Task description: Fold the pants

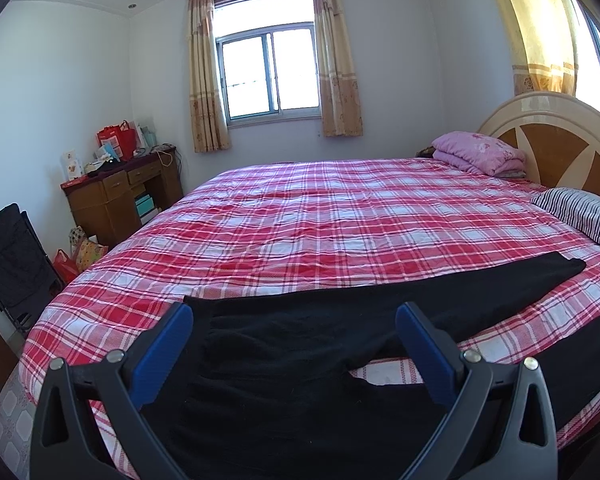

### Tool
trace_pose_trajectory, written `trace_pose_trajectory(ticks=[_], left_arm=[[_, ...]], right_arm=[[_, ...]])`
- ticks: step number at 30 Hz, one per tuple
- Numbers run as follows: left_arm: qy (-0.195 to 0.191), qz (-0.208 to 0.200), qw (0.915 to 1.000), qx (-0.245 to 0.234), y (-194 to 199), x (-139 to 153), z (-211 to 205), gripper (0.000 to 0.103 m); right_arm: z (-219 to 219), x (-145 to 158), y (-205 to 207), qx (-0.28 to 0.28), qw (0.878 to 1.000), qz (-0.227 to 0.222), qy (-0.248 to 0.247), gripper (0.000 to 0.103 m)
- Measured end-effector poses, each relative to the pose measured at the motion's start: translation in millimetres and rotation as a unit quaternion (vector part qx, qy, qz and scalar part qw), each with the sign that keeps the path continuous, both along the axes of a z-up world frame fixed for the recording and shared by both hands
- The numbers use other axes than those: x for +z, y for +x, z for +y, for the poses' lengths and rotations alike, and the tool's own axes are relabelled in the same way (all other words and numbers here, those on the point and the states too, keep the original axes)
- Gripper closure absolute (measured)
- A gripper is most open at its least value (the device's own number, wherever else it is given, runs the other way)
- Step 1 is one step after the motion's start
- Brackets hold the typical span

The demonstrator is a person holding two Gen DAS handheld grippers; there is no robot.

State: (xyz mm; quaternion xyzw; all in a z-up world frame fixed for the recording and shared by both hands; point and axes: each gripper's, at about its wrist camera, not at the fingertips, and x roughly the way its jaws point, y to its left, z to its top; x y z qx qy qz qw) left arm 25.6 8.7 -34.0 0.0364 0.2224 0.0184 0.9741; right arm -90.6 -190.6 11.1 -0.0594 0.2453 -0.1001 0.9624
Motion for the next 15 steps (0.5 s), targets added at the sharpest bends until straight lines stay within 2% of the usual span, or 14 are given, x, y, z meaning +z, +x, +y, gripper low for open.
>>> trace_pose_trajectory(ticks=[4,8,12,13,15], left_arm=[[0.018,0.025,0.9993,0.021,41,-22,22,0.000],[0.015,0.066,0.9957,0.063,91,-38,75,0.000],[0.052,0.083,0.9909,0.092,128,-50,117,0.000],[0.052,0.097,0.9897,0.092,139,-55,130,0.002],[0.041,0.120,0.9888,0.079,153,-63,146,0.014]], right_arm=[[-12,-12,11,0.002,1.000,0.018,0.000,0.001],[-36,-27,26,-0.010,0.999,0.034,0.004,0.001],[-71,-37,45,-0.034,0.998,0.046,0.027,0.001],[-80,-39,50,-0.039,0.997,0.050,0.036,0.001],[-99,-42,64,-0.052,0.995,0.063,0.055,0.001]])
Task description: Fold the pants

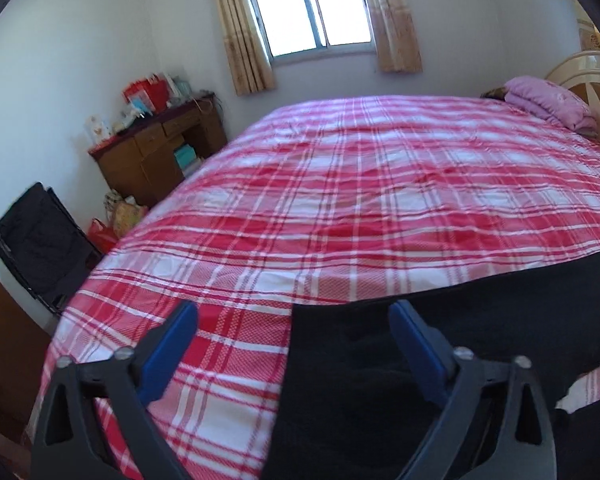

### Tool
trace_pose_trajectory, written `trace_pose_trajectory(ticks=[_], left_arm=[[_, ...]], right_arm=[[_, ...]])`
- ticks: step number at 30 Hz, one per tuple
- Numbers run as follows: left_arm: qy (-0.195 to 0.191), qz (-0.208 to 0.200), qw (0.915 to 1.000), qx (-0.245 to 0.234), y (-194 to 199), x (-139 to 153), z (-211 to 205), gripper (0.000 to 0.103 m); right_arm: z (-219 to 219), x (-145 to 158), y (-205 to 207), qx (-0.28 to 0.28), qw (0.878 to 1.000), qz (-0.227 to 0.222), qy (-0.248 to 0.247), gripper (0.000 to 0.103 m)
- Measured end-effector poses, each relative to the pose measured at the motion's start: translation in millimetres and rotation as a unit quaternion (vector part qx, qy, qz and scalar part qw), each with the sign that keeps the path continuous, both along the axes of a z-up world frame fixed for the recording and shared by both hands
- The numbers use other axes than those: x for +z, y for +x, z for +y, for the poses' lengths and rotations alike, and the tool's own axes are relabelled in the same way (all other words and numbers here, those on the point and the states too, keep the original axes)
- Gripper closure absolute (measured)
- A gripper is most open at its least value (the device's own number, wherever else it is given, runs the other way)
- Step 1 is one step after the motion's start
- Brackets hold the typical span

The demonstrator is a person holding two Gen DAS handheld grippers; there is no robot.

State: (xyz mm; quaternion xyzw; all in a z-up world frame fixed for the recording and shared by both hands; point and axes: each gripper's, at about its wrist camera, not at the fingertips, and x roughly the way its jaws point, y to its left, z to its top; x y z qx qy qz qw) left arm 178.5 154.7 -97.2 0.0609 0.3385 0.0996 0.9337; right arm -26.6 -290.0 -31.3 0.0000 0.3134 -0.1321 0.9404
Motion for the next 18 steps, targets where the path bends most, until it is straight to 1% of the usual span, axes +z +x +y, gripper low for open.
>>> trace_pose_trajectory(ticks=[1,2,3,4,5,7,9,10,11,13,16,18], left_arm=[[-0.016,0.017,0.9997,-0.011,8,-6,8,0.024],[-0.032,0.032,0.9989,-0.015,15,-11,13,0.031],[-0.052,0.045,0.9975,-0.019,24,-18,17,0.034],[-0.069,0.054,0.9959,-0.022,28,-23,21,0.040],[-0.078,0.064,0.9946,-0.022,32,-30,24,0.042],[-0.083,0.080,0.9930,-0.022,43,-42,24,0.043],[-0.080,0.100,0.9912,-0.033,49,-54,21,0.054],[-0.080,0.109,0.9900,-0.039,53,-58,19,0.062],[-0.077,0.121,0.9887,-0.044,55,-63,16,0.064],[-0.071,0.125,0.9887,-0.044,60,-67,16,0.064],[-0.074,0.124,0.9880,-0.055,60,-68,18,0.064],[-0.092,0.120,0.9863,-0.065,57,-68,23,0.064]], right_arm=[[-10,-1,7,-0.004,1.000,0.005,0.010,0.002],[-19,-2,15,-0.008,1.000,0.009,0.019,0.002],[-27,-2,20,-0.010,1.000,0.013,0.026,0.002],[-35,-2,26,-0.013,0.999,0.016,0.030,0.002],[-41,-2,30,-0.019,0.999,0.017,0.029,0.002],[-53,-2,40,-0.029,0.999,0.022,0.023,0.002],[-65,-3,50,-0.035,0.999,0.033,0.022,0.003],[-70,-4,55,-0.036,0.998,0.037,0.021,0.006],[-75,-5,61,-0.035,0.998,0.043,0.021,0.008],[-86,-10,72,-0.035,0.997,0.060,0.028,0.019],[-106,-18,86,-0.047,0.995,0.079,0.038,0.021],[-121,-21,95,-0.058,0.993,0.088,0.046,0.022]])
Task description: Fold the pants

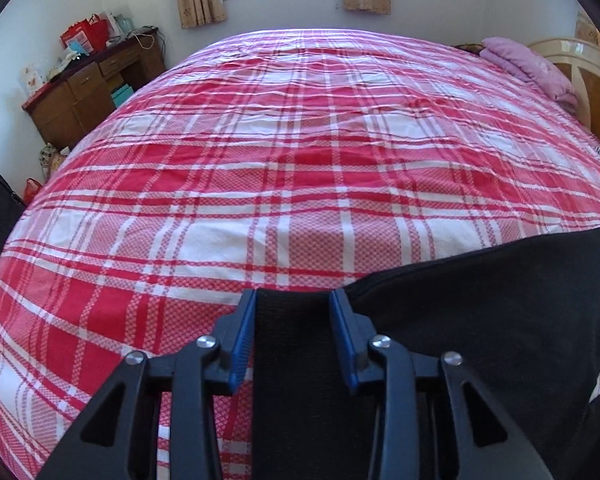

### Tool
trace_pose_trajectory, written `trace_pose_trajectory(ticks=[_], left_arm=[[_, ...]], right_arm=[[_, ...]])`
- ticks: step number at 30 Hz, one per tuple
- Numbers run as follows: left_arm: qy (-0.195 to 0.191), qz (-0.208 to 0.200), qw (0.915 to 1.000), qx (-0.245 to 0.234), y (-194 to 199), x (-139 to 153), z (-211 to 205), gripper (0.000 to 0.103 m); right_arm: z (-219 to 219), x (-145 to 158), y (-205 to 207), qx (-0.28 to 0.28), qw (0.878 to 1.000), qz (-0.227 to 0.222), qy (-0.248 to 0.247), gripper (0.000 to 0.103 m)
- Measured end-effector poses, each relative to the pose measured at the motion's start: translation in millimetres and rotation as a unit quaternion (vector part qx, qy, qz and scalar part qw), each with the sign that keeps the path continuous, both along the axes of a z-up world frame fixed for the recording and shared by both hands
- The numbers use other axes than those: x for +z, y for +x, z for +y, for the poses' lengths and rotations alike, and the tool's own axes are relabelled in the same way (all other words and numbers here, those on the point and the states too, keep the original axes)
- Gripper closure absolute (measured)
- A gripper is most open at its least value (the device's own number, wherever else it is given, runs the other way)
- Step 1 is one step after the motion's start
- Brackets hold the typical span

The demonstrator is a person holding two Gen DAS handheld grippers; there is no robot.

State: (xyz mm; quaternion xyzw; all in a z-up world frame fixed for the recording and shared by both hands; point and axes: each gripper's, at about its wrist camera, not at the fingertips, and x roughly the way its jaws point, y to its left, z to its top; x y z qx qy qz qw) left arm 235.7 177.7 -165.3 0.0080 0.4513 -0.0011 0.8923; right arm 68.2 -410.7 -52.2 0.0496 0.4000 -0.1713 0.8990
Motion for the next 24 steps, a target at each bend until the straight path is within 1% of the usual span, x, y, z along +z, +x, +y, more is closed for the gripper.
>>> trace_pose_trajectory(ticks=[2,3,4,5,7,9,11,12,14,17,23,24], left_arm=[[-0.020,0.005,0.9998,-0.002,-1,0,8,0.066],[-0.030,0.006,0.9995,0.004,2,0,11,0.068],[-0.039,0.009,0.9991,0.013,5,1,13,0.074],[-0.042,0.013,0.9989,0.018,7,1,15,0.077],[-0.035,0.015,0.9990,0.023,8,2,13,0.082],[-0.032,0.018,0.9991,0.021,9,2,10,0.086],[-0.021,0.020,0.9994,0.017,11,1,8,0.087],[-0.021,0.022,0.9994,0.017,12,0,8,0.087],[-0.035,0.017,0.9991,0.017,12,-1,11,0.087],[-0.056,0.024,0.9979,0.025,14,-3,17,0.087],[-0.033,0.023,0.9990,0.019,15,-3,9,0.087],[-0.031,0.020,0.9992,0.017,15,-4,9,0.087]], right_arm=[[-16,-1,10,-0.010,1.000,0.008,0.013,0.027],[-24,-1,15,-0.014,1.000,0.012,0.018,0.031],[-31,0,20,-0.018,0.999,0.017,0.021,0.032],[-39,0,26,-0.022,0.999,0.021,0.021,0.033],[-50,-1,37,-0.031,0.999,0.028,0.019,0.033],[-63,-3,52,-0.036,0.998,0.037,0.024,0.034],[-73,-7,69,-0.034,0.998,0.049,0.024,0.034],[-76,-9,77,-0.032,0.998,0.055,0.020,0.037],[-81,-14,95,-0.021,0.997,0.067,0.022,0.045],[-90,-25,118,-0.014,0.996,0.083,0.037,0.045],[-95,-50,149,0.002,0.992,0.113,0.063,0.046],[-95,-56,151,0.007,0.991,0.117,0.070,0.052]])
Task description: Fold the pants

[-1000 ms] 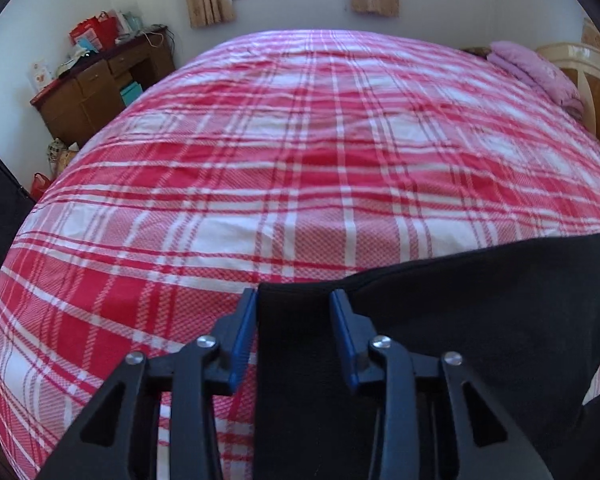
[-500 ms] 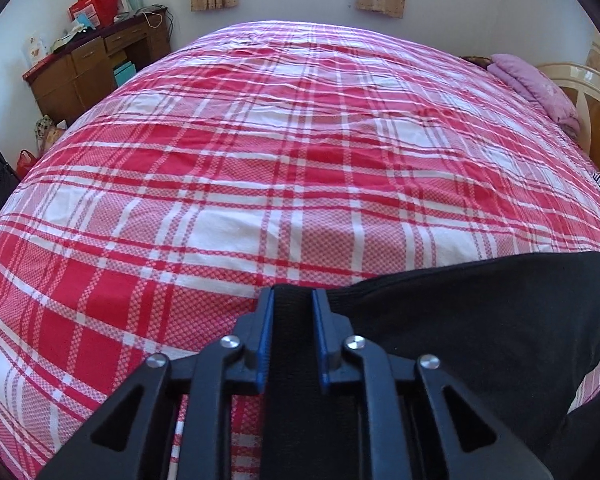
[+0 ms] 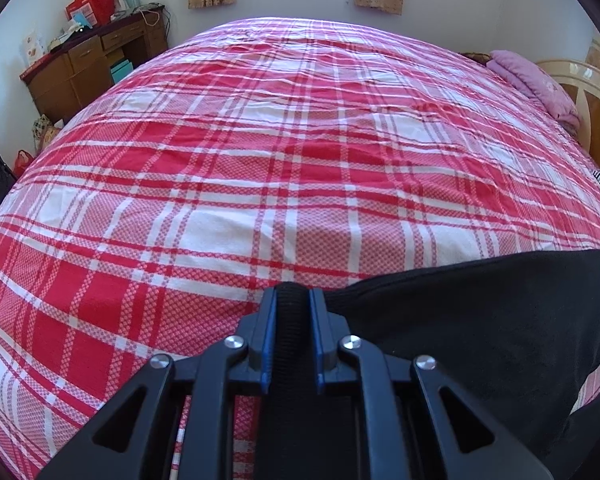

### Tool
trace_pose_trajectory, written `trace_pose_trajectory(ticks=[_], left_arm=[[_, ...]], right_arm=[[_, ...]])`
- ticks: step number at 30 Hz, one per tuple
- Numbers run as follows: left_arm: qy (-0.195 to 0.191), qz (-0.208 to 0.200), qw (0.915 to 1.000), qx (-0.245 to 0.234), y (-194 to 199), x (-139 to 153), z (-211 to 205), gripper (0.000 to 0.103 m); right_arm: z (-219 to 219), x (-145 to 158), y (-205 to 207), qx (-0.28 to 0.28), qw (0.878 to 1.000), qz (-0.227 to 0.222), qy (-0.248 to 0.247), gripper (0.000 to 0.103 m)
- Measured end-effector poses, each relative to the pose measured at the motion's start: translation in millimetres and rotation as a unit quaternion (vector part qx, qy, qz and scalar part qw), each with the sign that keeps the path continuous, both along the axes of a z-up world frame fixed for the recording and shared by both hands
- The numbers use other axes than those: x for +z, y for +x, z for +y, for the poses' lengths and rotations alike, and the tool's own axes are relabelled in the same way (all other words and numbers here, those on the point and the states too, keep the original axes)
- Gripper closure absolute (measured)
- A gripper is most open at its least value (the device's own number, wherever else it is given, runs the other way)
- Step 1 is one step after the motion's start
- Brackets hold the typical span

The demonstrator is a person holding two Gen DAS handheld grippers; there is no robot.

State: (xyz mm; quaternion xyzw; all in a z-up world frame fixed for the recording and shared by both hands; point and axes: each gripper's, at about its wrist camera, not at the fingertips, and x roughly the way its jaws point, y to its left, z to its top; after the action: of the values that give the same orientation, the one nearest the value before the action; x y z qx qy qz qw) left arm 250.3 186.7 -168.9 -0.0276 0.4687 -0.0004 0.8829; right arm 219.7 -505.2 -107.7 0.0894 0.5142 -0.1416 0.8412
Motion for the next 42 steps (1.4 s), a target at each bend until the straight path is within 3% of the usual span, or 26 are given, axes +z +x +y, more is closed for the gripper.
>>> trace_pose_trajectory(ticks=[2,4,8,16,25,35,42], left_arm=[[-0.001,-0.002,1.0000,-0.002,1,-2,1,0.087],[-0.007,-0.004,1.0000,-0.003,1,-4,3,0.087],[-0.019,-0.008,0.9997,-0.010,3,-2,5,0.089],[-0.037,-0.062,0.9971,-0.022,-14,31,7,0.090],[-0.092,-0.138,0.9855,-0.035,-52,61,23,0.090],[-0.132,-0.196,0.9698,-0.062,-109,76,36,0.090],[-0.143,-0.215,0.9638,-0.068,-154,76,49,0.090]], right_arm=[[3,-4,1,0.013,1.000,-0.003,-0.006,0.059],[4,-2,1,0.021,1.000,-0.008,0.003,0.081],[12,6,-1,0.031,0.999,-0.009,-0.017,0.098],[24,66,-41,0.032,0.993,-0.106,-0.028,0.098],[43,119,-123,0.036,0.978,-0.202,-0.042,0.098],[35,112,-204,0.000,0.973,-0.229,-0.023,0.098],[32,102,-260,-0.023,0.967,-0.254,-0.003,0.098]])
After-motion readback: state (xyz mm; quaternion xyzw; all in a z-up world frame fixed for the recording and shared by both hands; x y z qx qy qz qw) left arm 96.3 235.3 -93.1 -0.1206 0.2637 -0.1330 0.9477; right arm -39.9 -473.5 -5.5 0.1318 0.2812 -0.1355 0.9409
